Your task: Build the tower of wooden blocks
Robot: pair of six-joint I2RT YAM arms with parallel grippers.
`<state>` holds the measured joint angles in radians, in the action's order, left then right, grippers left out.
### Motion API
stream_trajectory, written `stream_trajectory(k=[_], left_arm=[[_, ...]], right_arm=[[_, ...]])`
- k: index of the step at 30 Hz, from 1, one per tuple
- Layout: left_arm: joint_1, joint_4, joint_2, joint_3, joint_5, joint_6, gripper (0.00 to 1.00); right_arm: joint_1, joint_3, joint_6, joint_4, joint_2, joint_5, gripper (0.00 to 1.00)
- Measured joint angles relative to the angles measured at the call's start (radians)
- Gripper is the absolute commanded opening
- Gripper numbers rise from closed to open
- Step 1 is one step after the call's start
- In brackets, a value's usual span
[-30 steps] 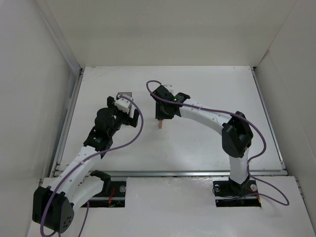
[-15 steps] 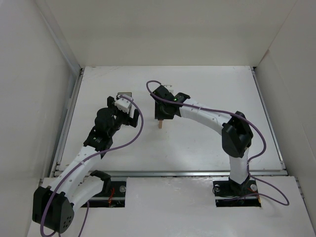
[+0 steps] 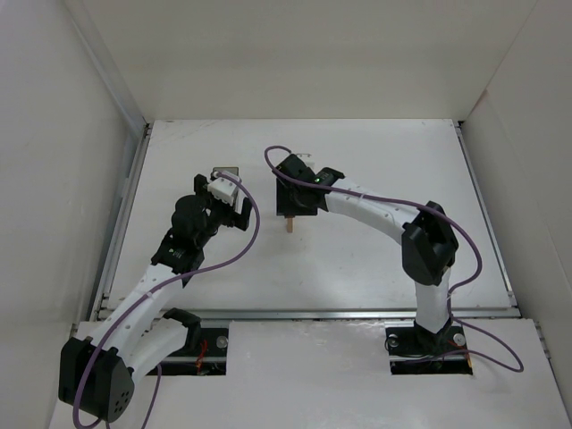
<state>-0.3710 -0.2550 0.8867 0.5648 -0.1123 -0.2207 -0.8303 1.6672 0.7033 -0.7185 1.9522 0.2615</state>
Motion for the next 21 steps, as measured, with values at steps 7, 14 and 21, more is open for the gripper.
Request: stream_trajectory(k=[7, 14, 21], left_arm=[[0.0, 0.0, 0.0, 0.0, 0.0, -0.003, 1.0], [0.0, -0.002, 0.0, 0.0, 0.021, -0.005, 1.0], [0.003, -0.007, 0.006, 0.0, 0.055, -0.014, 1.0]], right_arm=[[0.015, 0.076, -0.065, -0.019, -0.034, -0.008, 0.82], [0.172, 0.174, -0.135, -0.006, -0.159, -0.061, 0.83], [0.358, 0.234, -0.428, 0.005, -0.032, -0.184, 0.82]])
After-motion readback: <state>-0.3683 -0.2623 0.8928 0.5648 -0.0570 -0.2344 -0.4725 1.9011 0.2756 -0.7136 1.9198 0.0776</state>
